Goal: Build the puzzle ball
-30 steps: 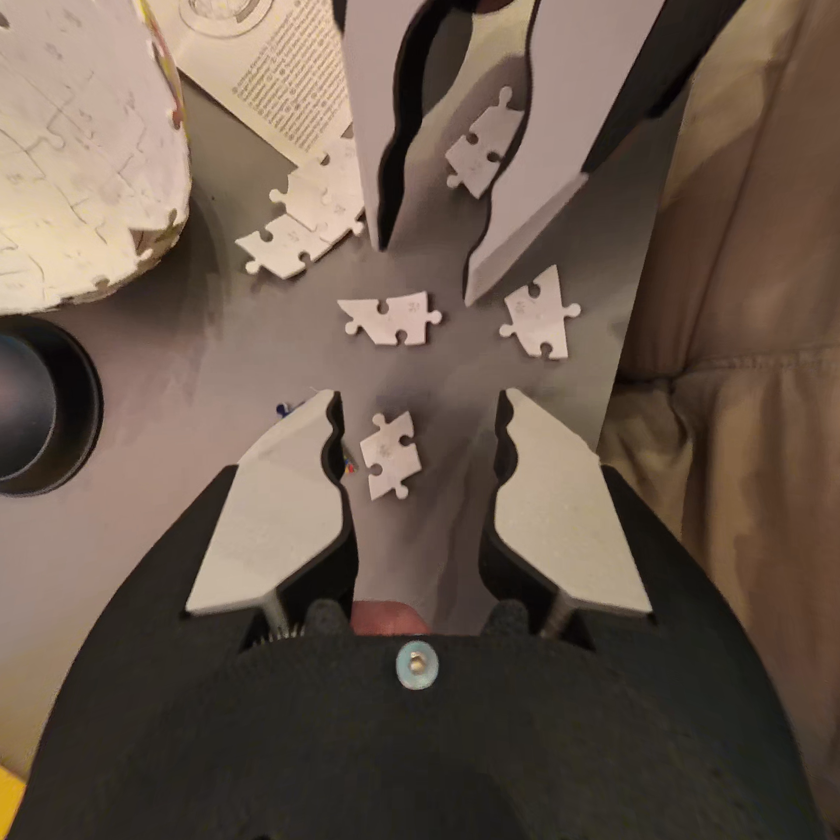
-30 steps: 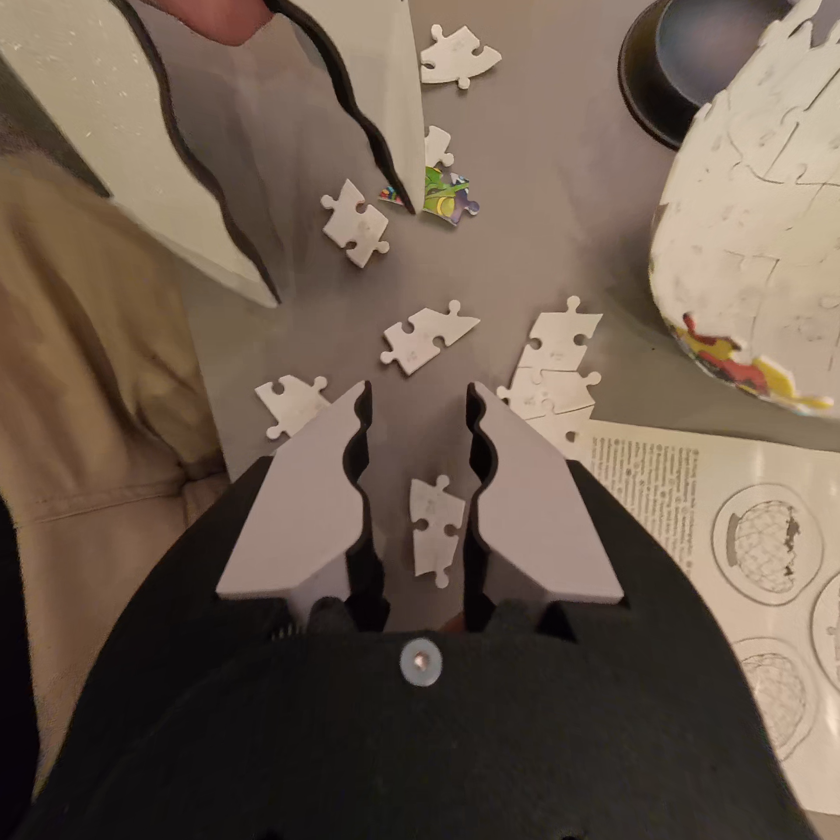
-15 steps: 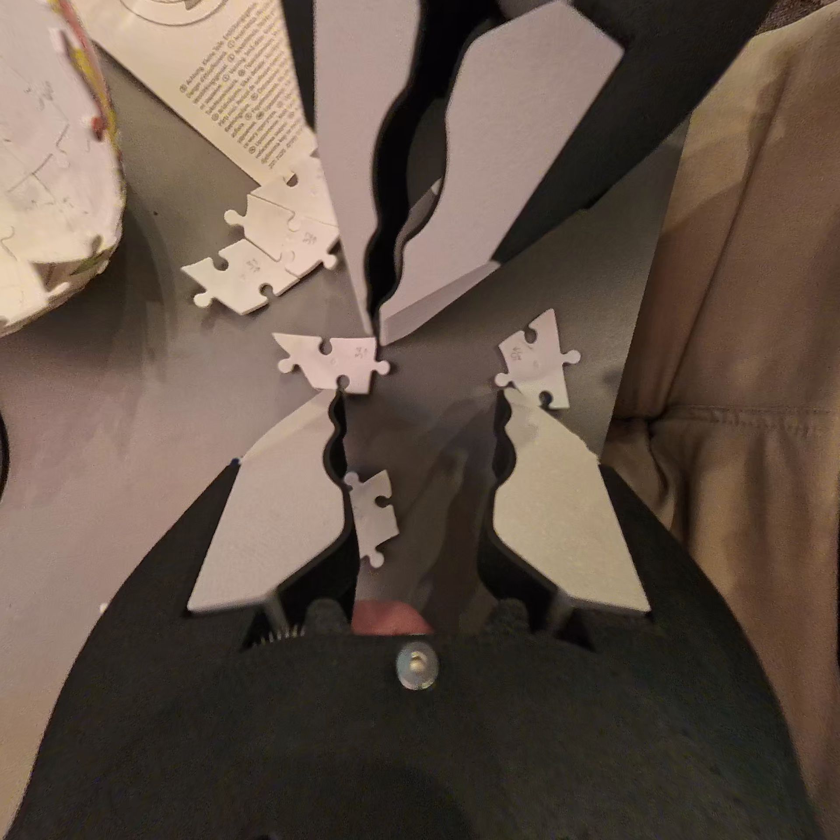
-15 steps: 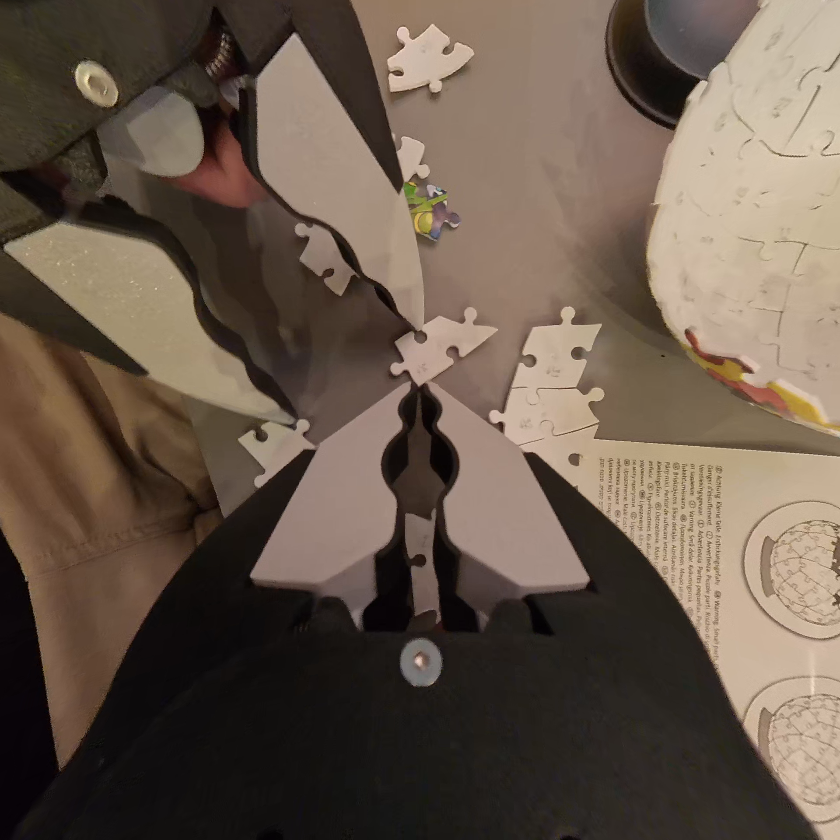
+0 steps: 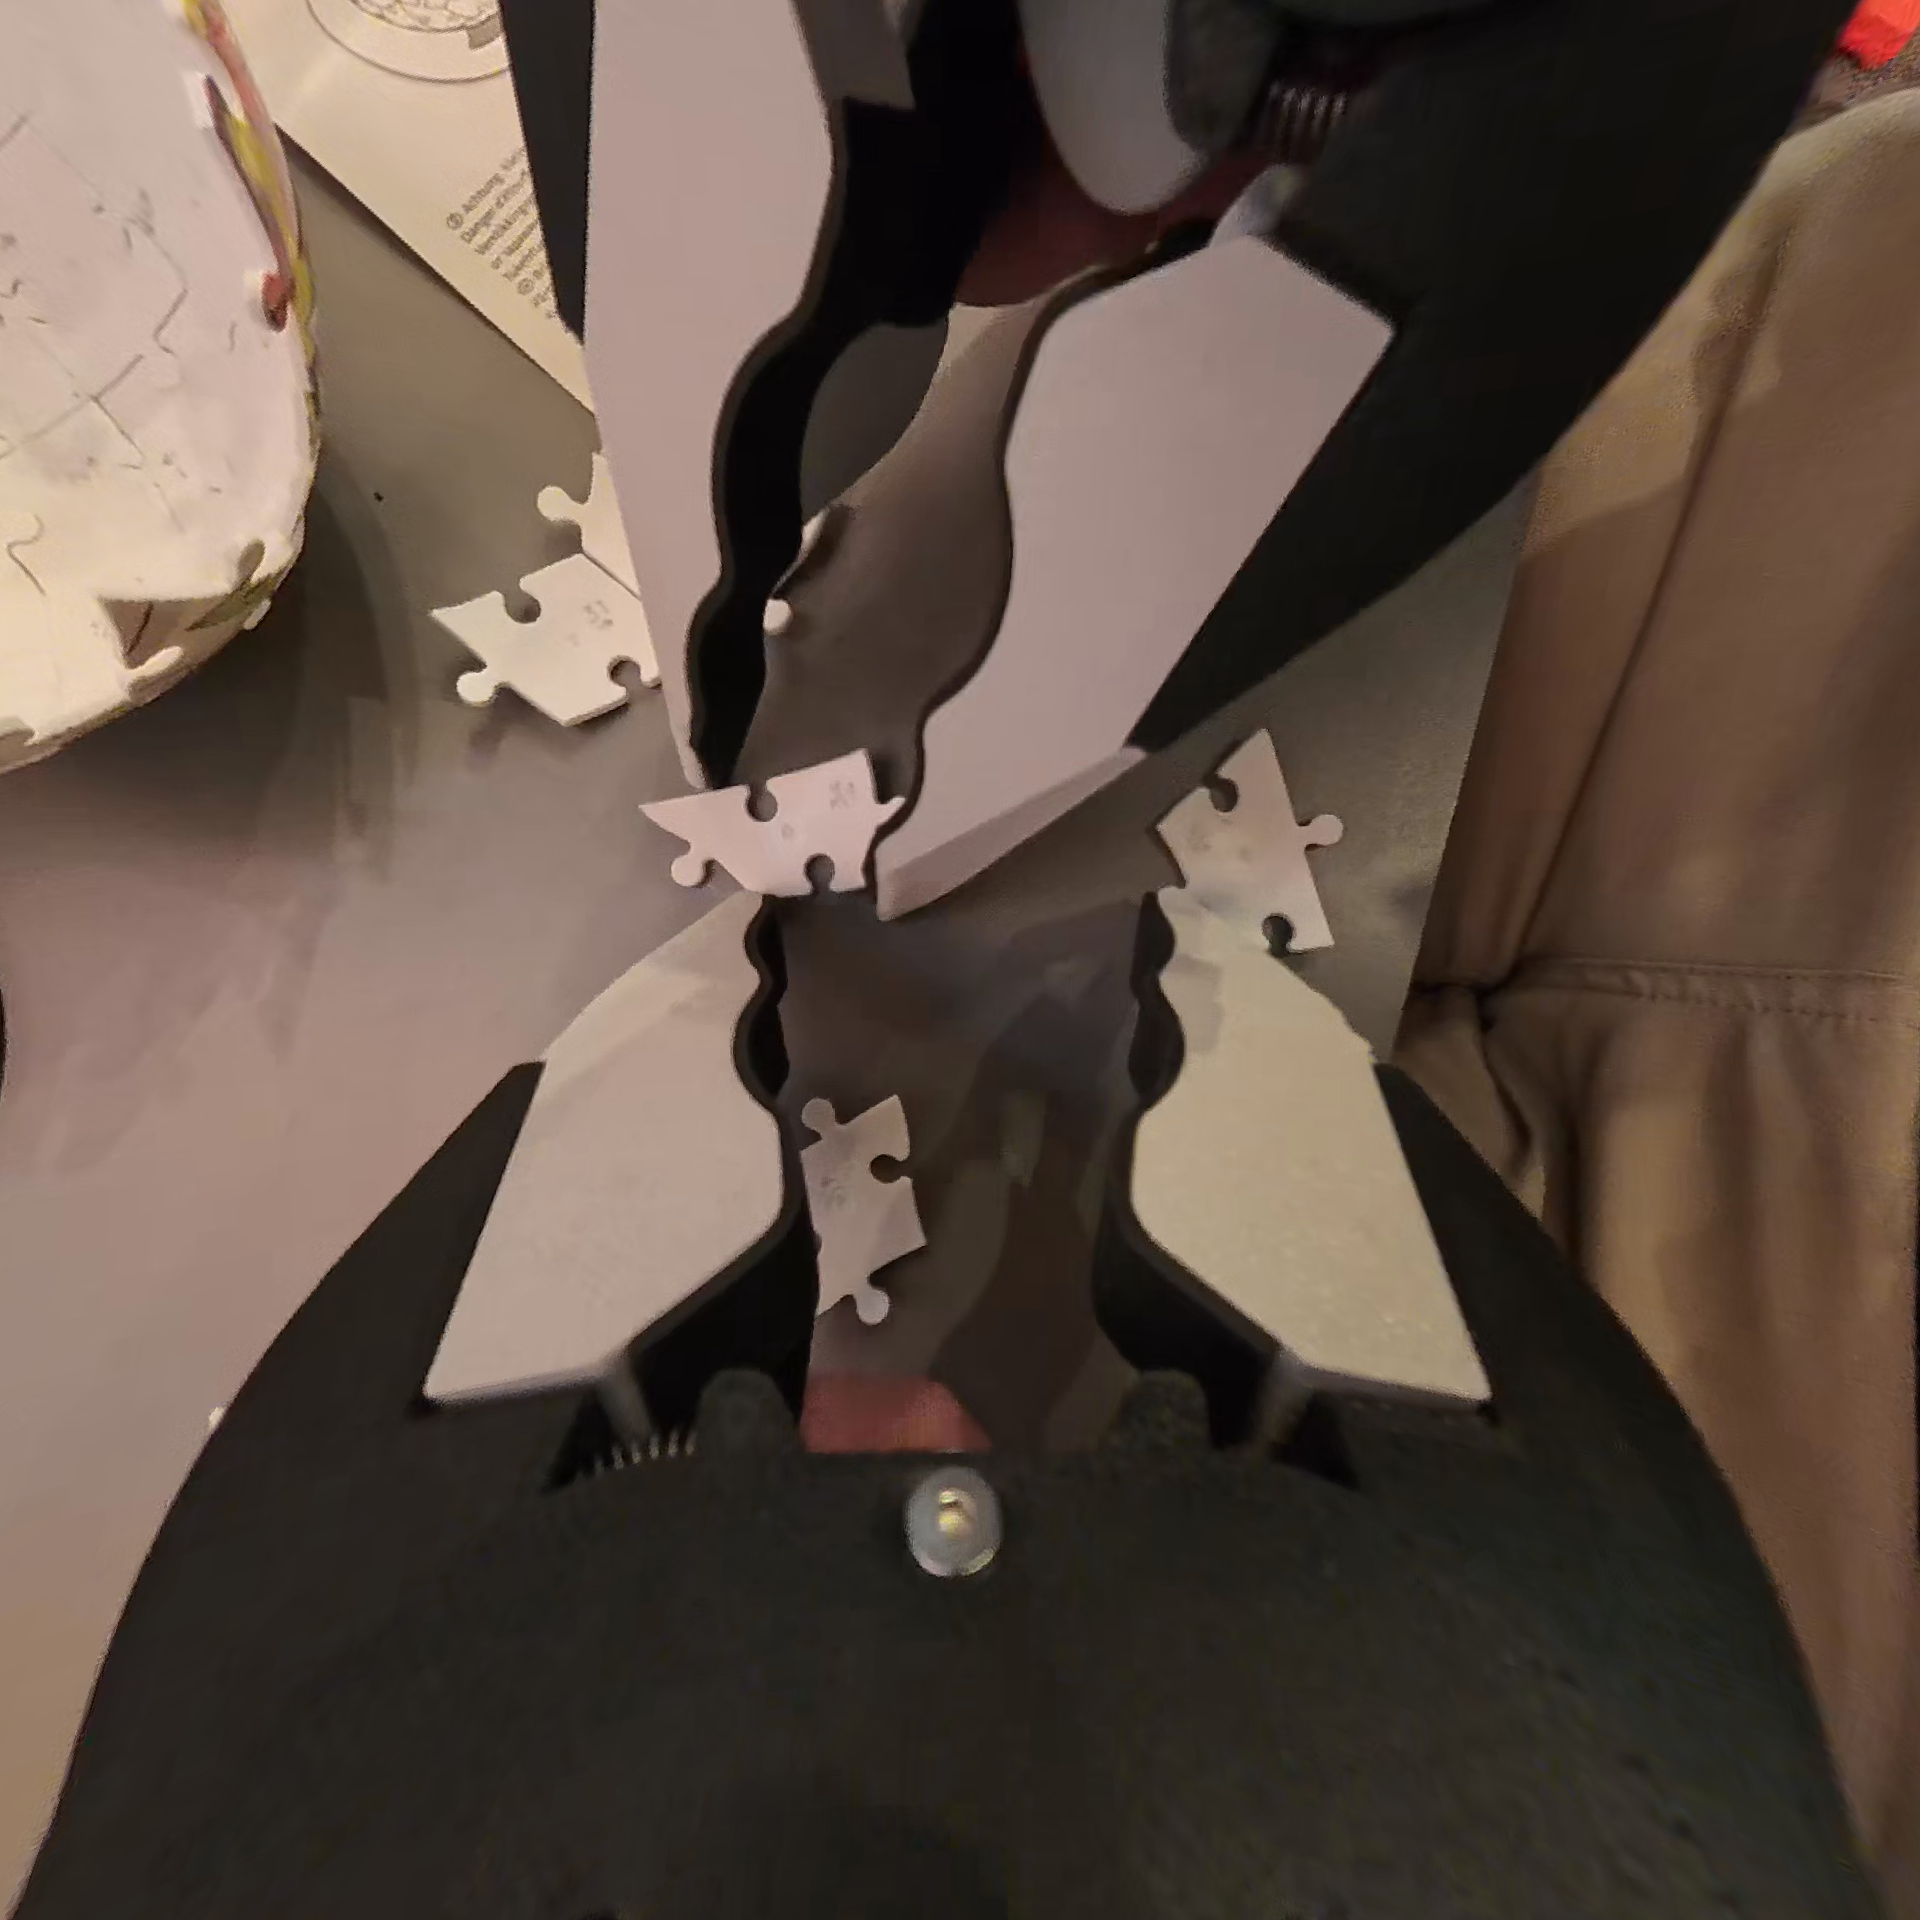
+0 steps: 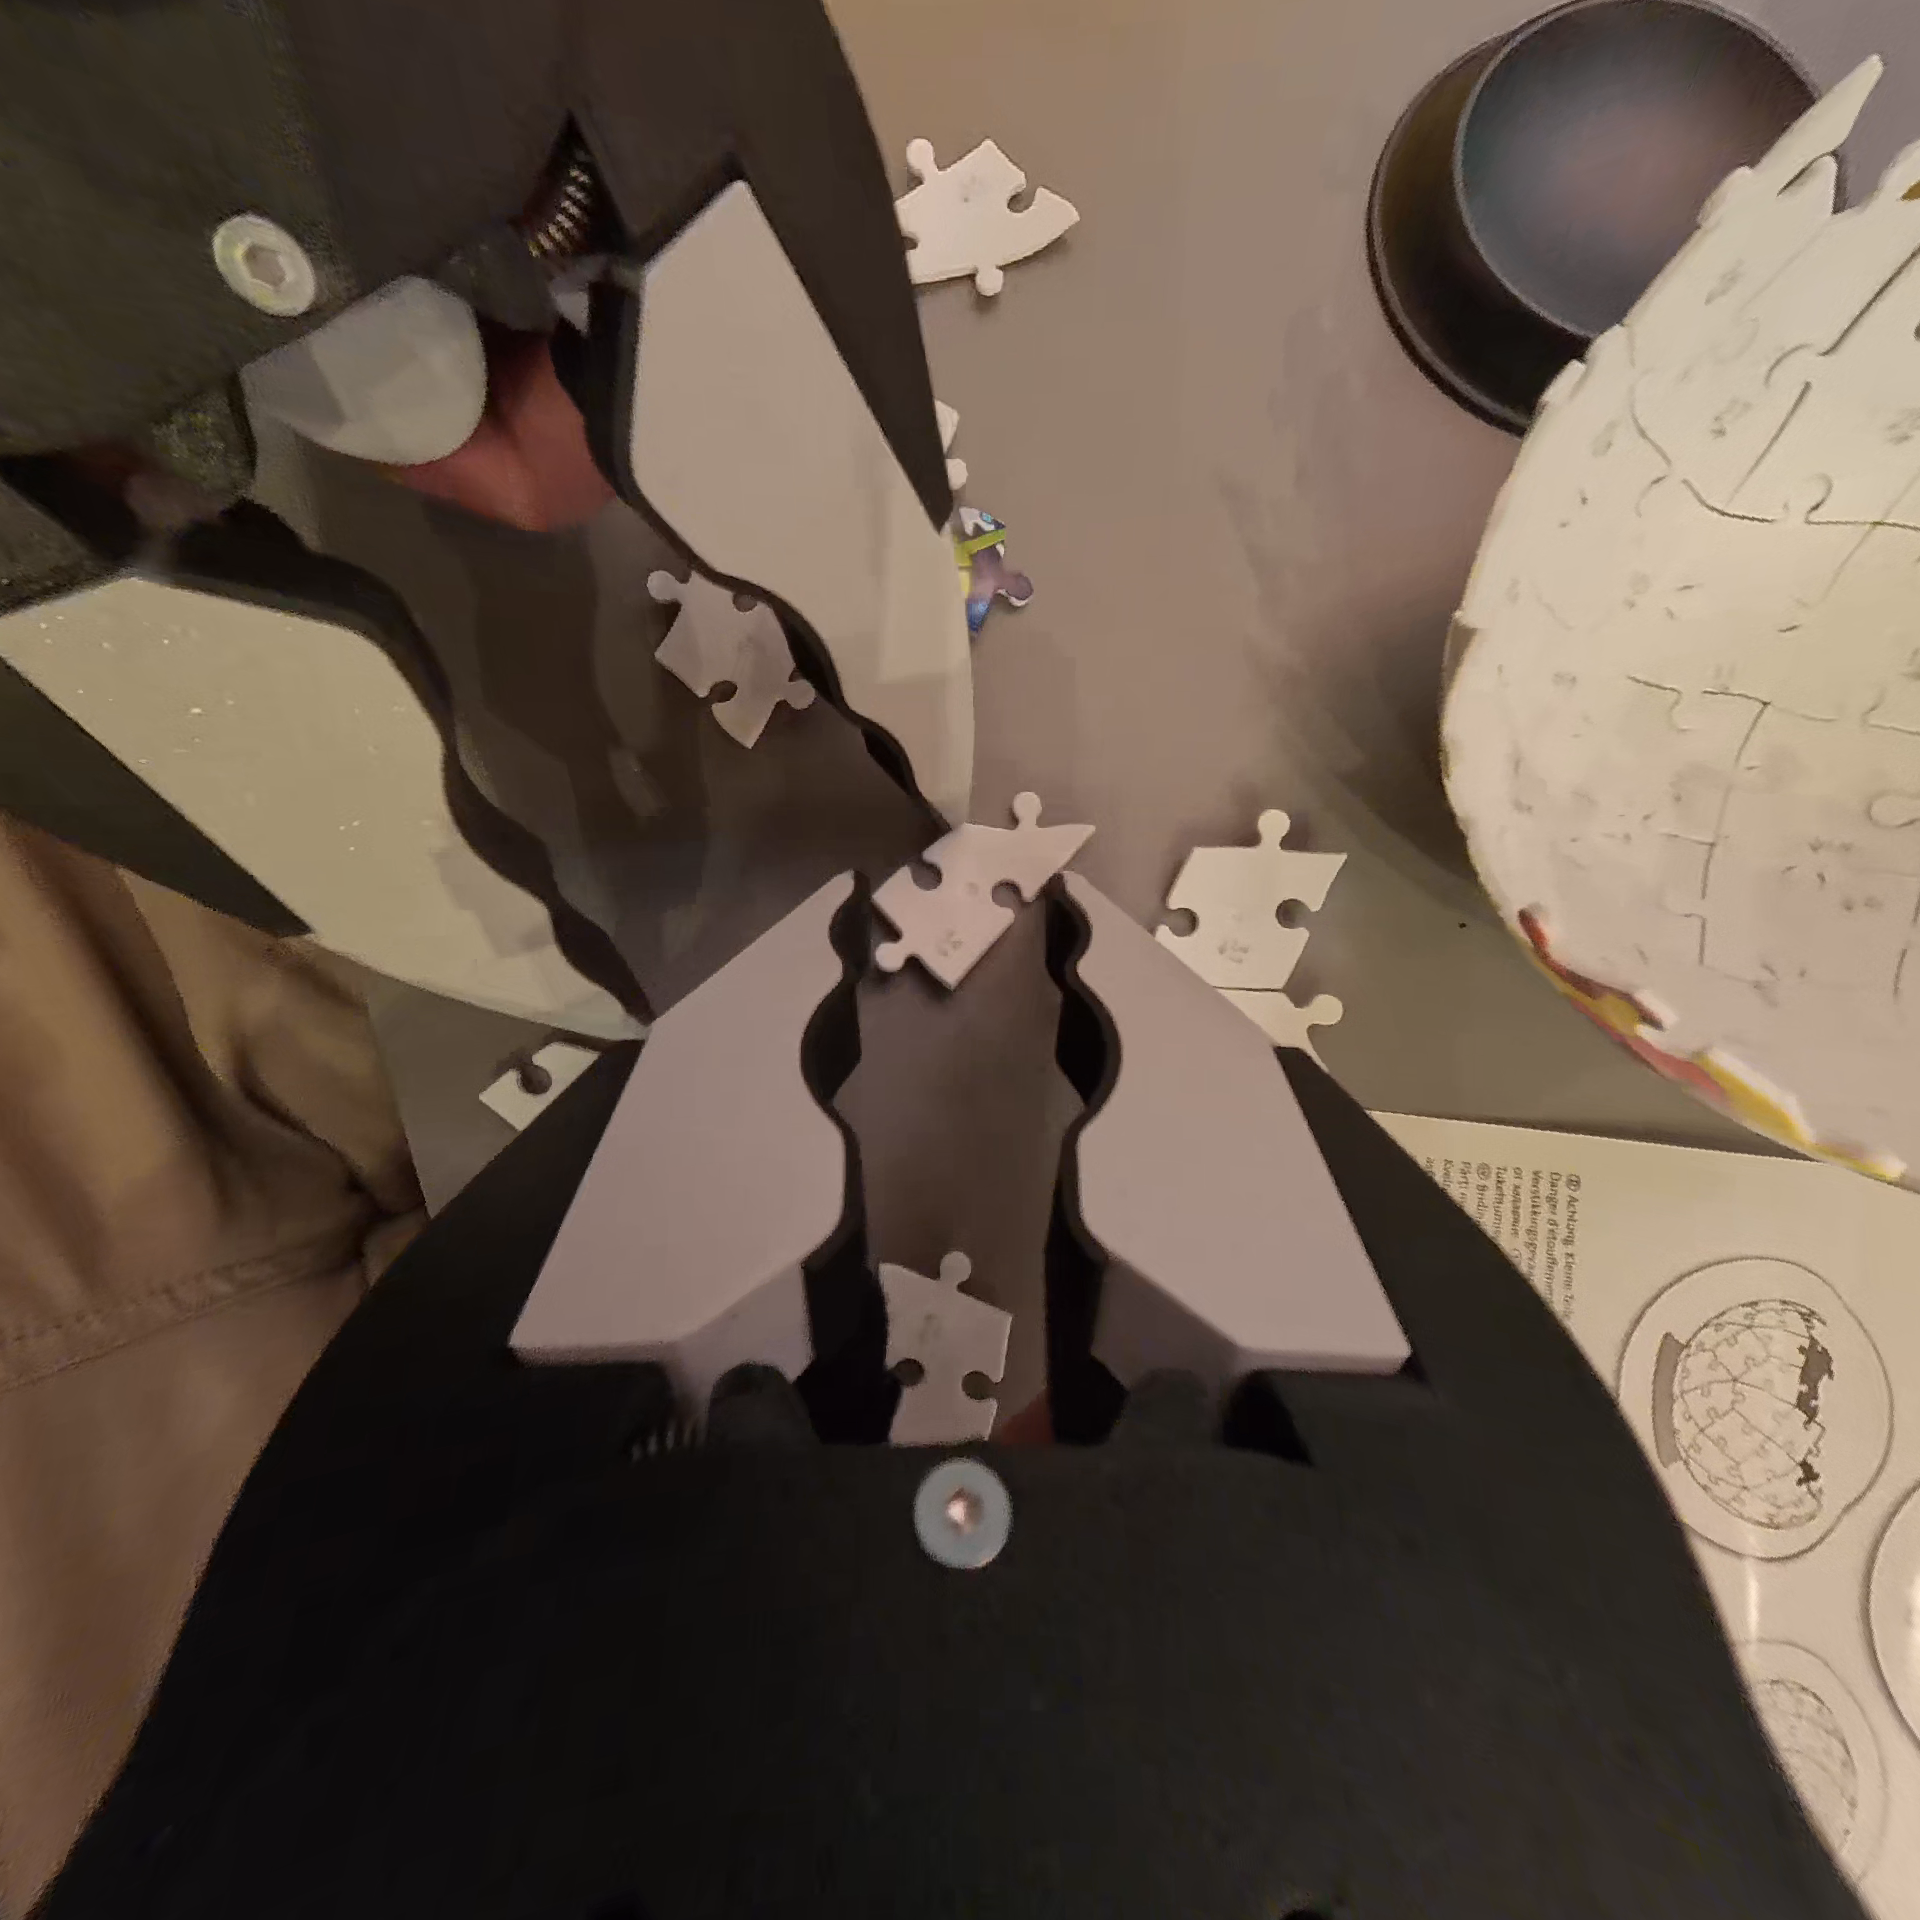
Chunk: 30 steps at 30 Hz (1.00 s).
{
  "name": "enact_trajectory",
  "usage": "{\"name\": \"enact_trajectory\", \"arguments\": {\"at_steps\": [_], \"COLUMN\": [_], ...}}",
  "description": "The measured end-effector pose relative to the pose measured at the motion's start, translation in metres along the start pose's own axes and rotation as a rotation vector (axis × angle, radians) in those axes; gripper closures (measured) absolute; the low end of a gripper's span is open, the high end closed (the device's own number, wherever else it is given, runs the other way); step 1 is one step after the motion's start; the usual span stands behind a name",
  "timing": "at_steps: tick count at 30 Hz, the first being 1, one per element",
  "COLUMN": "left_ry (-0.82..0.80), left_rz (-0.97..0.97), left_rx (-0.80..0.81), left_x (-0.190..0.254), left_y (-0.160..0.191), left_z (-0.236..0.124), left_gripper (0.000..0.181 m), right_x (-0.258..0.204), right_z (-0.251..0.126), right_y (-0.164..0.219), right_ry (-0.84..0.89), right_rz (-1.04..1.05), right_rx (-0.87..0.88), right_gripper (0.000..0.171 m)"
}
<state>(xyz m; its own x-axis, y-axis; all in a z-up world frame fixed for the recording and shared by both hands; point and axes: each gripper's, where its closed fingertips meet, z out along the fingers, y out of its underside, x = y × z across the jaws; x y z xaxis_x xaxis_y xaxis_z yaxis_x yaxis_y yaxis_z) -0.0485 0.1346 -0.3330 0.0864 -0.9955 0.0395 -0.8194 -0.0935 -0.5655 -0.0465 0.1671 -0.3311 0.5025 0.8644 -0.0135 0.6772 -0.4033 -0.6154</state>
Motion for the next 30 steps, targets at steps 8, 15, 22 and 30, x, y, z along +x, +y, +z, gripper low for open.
{"name": "enact_trajectory", "arguments": {"at_steps": [8,15,22,30], "left_ry": [0.021,0.010,-0.037,-0.001], "left_rz": [-0.009,-0.018,0.018,0.113], "left_rx": [0.030,0.028,0.098,0.103], "left_x": [0.006,0.000,-0.005,0.004], "left_y": [-0.006,-0.002,-0.020,-0.053], "left_z": [0.000,-0.007,-0.020,0.004], "left_gripper": [0.117,0.117,0.118,0.116], "right_x": [-0.003,-0.002,0.012,0.047], "right_z": [0.001,-0.001,-0.047,-0.071], "right_y": [-0.001,0.000,0.001,0.044], "right_ry": [0.005,0.013,0.088,0.237], "right_rz": [0.002,0.001,0.050,0.237], "right_rx": [0.016,0.012,0.087,0.047], "right_gripper": [0.146,0.146,0.146,0.147]}}
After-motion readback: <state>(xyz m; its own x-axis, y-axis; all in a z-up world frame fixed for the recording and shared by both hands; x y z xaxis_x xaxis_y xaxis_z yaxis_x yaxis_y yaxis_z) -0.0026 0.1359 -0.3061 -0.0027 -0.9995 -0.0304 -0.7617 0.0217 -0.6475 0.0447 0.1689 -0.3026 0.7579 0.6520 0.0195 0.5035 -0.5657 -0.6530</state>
